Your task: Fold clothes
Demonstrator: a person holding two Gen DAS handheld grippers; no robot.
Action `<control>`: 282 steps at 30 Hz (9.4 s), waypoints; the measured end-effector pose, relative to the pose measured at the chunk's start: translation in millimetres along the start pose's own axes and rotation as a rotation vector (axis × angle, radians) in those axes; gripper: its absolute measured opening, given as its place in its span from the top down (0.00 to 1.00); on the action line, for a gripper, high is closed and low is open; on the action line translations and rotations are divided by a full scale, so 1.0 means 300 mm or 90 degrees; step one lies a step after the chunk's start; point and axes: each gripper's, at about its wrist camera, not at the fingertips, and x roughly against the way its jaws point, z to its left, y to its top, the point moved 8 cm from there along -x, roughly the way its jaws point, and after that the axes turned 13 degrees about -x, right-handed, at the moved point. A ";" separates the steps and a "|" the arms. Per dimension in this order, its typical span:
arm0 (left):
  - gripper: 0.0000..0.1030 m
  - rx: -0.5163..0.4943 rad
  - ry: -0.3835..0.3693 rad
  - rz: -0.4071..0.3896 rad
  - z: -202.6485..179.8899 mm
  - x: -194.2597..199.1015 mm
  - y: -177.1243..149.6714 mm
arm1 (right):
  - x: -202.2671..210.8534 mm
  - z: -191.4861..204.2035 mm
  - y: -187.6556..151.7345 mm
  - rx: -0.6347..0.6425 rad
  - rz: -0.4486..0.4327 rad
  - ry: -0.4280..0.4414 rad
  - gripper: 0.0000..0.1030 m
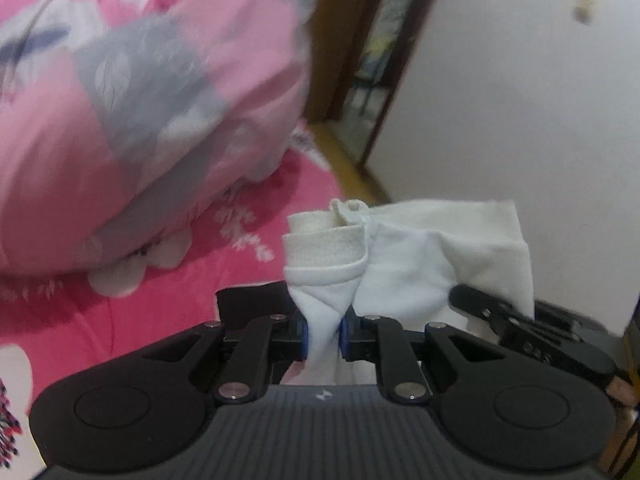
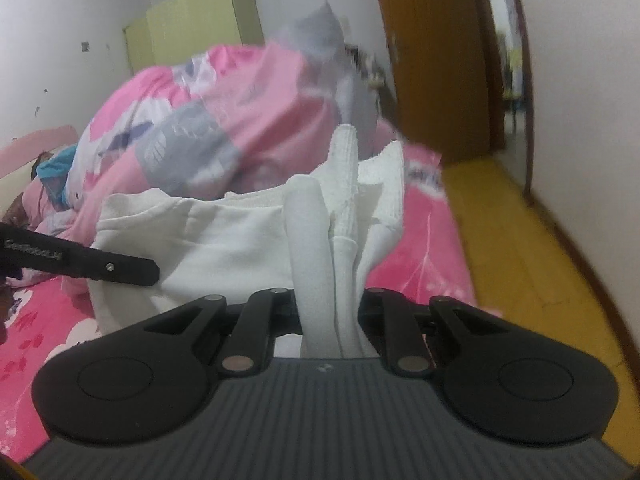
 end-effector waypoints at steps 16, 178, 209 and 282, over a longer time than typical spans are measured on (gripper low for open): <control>0.86 0.066 -0.043 0.085 0.201 -0.358 -0.047 | -0.346 -0.226 -0.074 -0.262 0.170 0.065 0.87; 0.00 -0.153 -0.009 0.099 -0.153 1.144 0.053 | 1.027 0.809 -0.068 -0.197 0.098 -0.446 0.06; 0.00 -0.169 0.055 0.086 -0.095 1.203 0.026 | 1.071 0.936 -0.045 -0.094 0.069 -0.542 0.01; 0.01 -0.146 0.078 0.091 -0.055 1.199 0.015 | 1.034 0.914 -0.044 -0.095 0.085 -0.542 0.01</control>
